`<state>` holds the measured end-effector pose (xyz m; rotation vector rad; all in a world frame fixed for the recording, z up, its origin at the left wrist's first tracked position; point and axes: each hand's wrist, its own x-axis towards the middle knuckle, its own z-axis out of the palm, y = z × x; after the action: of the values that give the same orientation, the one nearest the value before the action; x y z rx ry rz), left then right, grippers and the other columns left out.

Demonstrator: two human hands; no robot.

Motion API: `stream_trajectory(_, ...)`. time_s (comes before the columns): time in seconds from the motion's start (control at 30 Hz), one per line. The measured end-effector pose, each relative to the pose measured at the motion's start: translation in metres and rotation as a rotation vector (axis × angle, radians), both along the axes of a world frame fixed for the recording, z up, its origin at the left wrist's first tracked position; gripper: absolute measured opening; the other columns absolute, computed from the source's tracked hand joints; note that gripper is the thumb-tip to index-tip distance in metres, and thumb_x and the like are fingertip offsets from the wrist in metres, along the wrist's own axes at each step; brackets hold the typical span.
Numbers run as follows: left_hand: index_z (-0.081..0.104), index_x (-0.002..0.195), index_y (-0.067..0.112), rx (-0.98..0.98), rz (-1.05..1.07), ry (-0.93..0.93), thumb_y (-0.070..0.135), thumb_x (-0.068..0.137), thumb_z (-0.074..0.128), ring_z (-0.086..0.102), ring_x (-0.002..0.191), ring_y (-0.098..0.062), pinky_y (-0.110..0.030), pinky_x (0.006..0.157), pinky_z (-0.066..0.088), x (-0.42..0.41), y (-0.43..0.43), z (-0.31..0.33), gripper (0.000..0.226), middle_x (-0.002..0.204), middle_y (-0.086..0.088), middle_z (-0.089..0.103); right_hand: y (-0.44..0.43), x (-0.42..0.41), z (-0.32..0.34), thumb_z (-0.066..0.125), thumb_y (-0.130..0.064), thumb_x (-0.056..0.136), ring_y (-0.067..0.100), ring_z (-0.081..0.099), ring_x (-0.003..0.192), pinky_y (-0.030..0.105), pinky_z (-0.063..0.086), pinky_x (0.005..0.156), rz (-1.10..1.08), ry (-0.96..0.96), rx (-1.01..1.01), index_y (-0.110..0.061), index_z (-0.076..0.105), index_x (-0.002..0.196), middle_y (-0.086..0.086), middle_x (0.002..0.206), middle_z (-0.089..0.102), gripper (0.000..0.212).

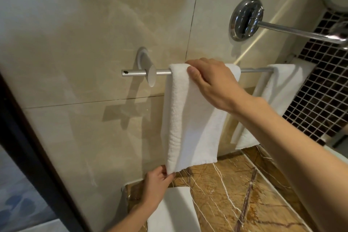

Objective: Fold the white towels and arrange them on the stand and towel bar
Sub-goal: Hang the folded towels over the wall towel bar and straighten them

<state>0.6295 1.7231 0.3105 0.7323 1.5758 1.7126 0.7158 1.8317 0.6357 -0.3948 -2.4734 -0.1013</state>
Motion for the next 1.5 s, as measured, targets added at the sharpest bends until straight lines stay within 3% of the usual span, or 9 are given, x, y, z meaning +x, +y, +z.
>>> stream_trajectory(0.23,0.067,0.087,0.005,0.001,0.027,0.011,-0.002,0.074,0.076,0.072,0.079,-0.018,-0.020,0.069,0.054,-0.007,0.000,-0.008,0.017,0.079,-0.006,0.075,0.001,0.005,0.000,0.039,-0.026,0.101,0.033,0.051,0.075,0.048,0.039,0.073,0.065,0.037,-0.019,0.003,0.058,0.092,0.016,0.077,0.055,0.035)
stream_trajectory(0.43,0.063,0.072,0.003,-0.034,0.050,0.032,0.003,0.072,0.079,0.061,0.062,-0.014,-0.030,0.064,0.046,-0.013,0.000,-0.013,0.016,0.067,-0.014,0.071,0.002,0.006,0.000,0.041,-0.029,0.101,0.038,0.057,0.093,0.047,0.042,0.081,0.076,0.048,-0.024,0.007,0.059,0.109,0.023,0.098,0.064,0.041)
stream_trajectory(0.57,0.060,0.066,0.003,-0.063,0.054,0.044,0.009,0.070,0.082,0.053,0.060,-0.015,-0.031,0.064,0.039,-0.016,0.001,-0.017,0.023,0.066,-0.024,0.065,0.002,0.007,0.004,0.040,-0.035,0.100,0.030,0.058,0.104,0.033,0.041,0.090,0.044,0.067,-0.038,-0.008,0.054,0.132,0.013,0.114,0.066,0.044)
stream_trajectory(0.63,0.060,0.064,0.005,-0.077,0.056,0.048,0.010,0.069,0.083,0.053,0.059,-0.015,-0.032,0.063,0.040,-0.017,0.002,-0.019,0.024,0.064,-0.021,0.065,0.003,0.009,0.005,0.037,-0.036,0.098,0.032,0.057,0.097,0.030,0.036,0.085,-0.001,0.066,0.027,-0.006,0.058,0.125,0.013,0.107,0.067,0.046)
stream_trajectory(0.77,0.063,0.069,0.004,-0.093,0.058,0.050,0.008,0.070,0.081,0.058,0.060,-0.017,-0.034,0.065,0.045,-0.017,0.004,-0.018,0.019,0.064,-0.016,0.068,0.005,0.012,0.000,0.037,-0.032,0.098,0.035,0.057,0.092,0.038,0.042,0.083,-0.021,0.039,0.040,0.001,0.061,0.105,0.017,0.100,0.067,0.041)
stream_trajectory(1.0,0.064,0.073,0.001,-0.075,0.109,0.066,-0.003,0.073,0.076,0.066,0.060,-0.013,-0.032,0.062,0.054,-0.018,0.009,-0.012,0.013,0.064,-0.006,0.071,0.007,0.012,-0.005,0.038,-0.032,0.097,0.031,0.055,0.086,0.023,0.028,0.075,-0.040,0.084,0.059,0.000,0.062,0.101,0.014,0.096,0.067,0.040)
stream_trajectory(1.23,0.067,0.081,0.004,-0.043,0.109,-0.001,-0.011,0.073,0.072,0.068,0.068,-0.010,-0.024,0.067,0.055,-0.015,0.013,-0.010,0.017,0.074,-0.005,0.074,0.010,0.019,-0.006,0.043,-0.026,0.099,0.030,0.055,0.083,0.023,0.029,0.077,-0.024,0.090,0.046,0.001,0.061,0.099,0.014,0.092,0.066,0.033)
stream_trajectory(1.33,0.068,0.088,0.007,-0.018,0.101,-0.048,-0.014,0.073,0.071,0.071,0.077,-0.009,-0.017,0.068,0.054,-0.011,0.015,-0.008,0.025,0.082,-0.001,0.076,0.011,0.021,-0.004,0.045,-0.024,0.098,0.031,0.055,0.083,0.030,0.038,0.075,-0.015,0.084,0.043,0.003,0.062,0.099,0.014,0.091,0.066,0.031)
stream_trajectory(1.5,0.069,0.075,0.008,-0.051,0.116,-0.007,-0.007,0.074,0.074,0.067,0.064,-0.008,-0.021,0.062,0.054,-0.008,0.015,-0.006,0.016,0.071,-0.003,0.074,0.010,0.022,-0.002,0.048,-0.021,0.098,0.032,0.056,0.081,0.044,0.043,0.077,0.008,0.095,0.043,0.005,0.062,0.100,0.014,0.087,0.065,0.030)
